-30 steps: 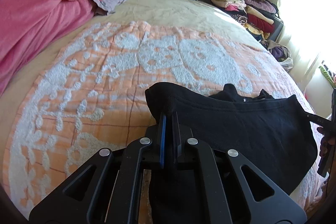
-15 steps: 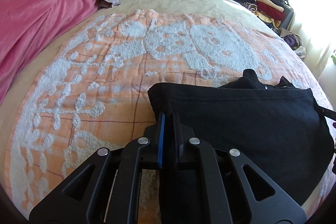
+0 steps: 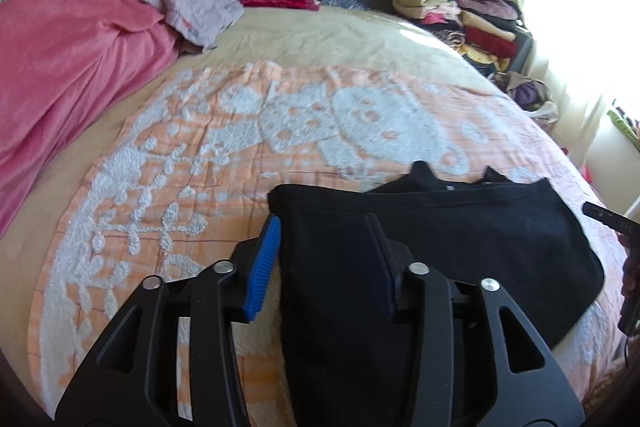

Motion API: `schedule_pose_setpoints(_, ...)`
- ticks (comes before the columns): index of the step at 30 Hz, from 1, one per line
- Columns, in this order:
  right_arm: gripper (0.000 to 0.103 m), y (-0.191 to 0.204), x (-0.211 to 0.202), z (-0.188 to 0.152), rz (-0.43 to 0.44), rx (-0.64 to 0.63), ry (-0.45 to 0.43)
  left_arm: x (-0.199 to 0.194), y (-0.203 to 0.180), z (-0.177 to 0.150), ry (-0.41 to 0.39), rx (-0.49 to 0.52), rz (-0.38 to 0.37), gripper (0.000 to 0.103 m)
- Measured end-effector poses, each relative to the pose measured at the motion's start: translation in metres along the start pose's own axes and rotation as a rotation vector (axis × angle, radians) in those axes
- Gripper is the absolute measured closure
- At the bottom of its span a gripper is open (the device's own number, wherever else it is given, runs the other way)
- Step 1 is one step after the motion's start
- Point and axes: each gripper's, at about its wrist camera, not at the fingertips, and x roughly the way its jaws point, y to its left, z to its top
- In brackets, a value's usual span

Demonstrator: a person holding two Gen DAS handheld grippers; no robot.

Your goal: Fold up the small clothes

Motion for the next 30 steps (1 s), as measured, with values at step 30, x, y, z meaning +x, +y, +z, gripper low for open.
schedule_pose_setpoints(30, 0.048, 0.037, -0.005, -0.074, 0.008, -0.163, 0.155, 0.001, -0.061, -0.081, 0.191, 0.159, -0.075, 0.05)
